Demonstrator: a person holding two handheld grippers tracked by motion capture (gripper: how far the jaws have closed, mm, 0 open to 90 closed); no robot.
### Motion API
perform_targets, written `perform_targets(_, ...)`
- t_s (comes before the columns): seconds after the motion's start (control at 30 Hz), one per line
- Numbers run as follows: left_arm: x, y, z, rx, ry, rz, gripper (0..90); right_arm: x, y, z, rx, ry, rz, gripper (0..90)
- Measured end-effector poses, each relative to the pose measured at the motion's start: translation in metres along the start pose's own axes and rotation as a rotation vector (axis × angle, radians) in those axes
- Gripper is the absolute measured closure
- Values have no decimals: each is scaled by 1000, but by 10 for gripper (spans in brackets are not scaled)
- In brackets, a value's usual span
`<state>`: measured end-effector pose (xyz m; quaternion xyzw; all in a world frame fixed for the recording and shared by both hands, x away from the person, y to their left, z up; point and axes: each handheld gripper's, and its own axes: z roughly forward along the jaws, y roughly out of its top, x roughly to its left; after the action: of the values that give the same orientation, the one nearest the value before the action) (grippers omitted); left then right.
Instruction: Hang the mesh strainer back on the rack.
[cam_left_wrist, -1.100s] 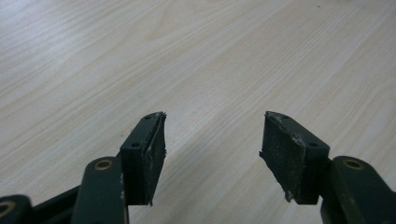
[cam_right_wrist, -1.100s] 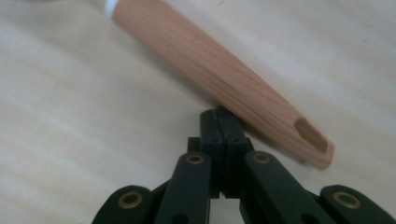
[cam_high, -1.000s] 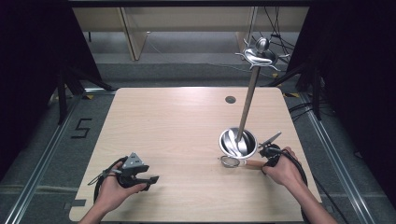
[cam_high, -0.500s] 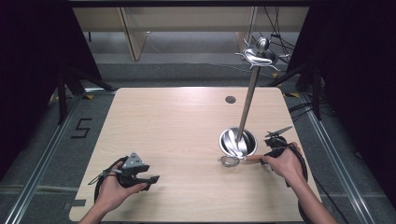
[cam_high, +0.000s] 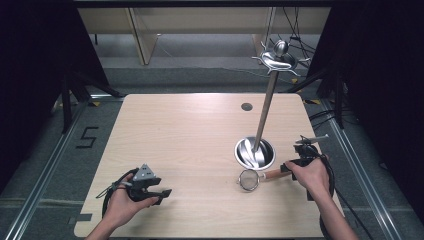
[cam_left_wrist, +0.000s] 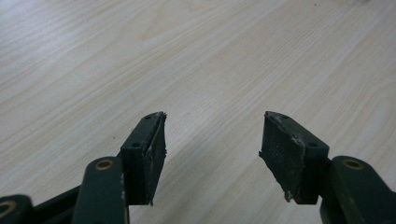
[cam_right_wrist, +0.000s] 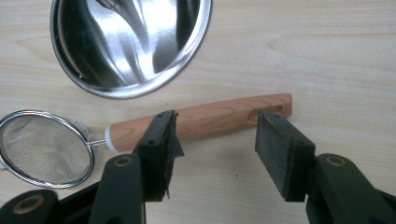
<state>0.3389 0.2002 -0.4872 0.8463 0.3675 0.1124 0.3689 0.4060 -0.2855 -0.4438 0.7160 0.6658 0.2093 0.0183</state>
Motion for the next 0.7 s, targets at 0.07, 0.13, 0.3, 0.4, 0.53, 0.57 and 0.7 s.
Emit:
perform_targets(0.07, 0, 0, 0, 2, 3, 6, 393, -3, 1, 4, 28, -23, -42, 370)
perform_targets(0.13, 1, 0, 0, 2, 2, 31, 393, 0, 4, 7, 28, -18, -9, 358)
perform_targets(0.3, 0, 2, 2, 2, 0, 15, 394, 7, 6, 14, 54, -17, 59, 347)
perform_targets(0.4, -2, 1, 3, 5, 3, 17, 395, 6, 8, 17, 38, -24, 71, 350)
perform_targets(0.53, -1, 1, 2, 6, -1, 23, 395, 3, 9, 18, 60, -27, 85, 350)
perform_targets(0.57, 1, 2, 1, 5, 0, 47, 395, 5, 8, 19, 81, -33, 126, 350)
perform_targets(0.7, 1, 2, 1, 7, 0, 46, 396, 3, 7, 25, 72, -39, 154, 338)
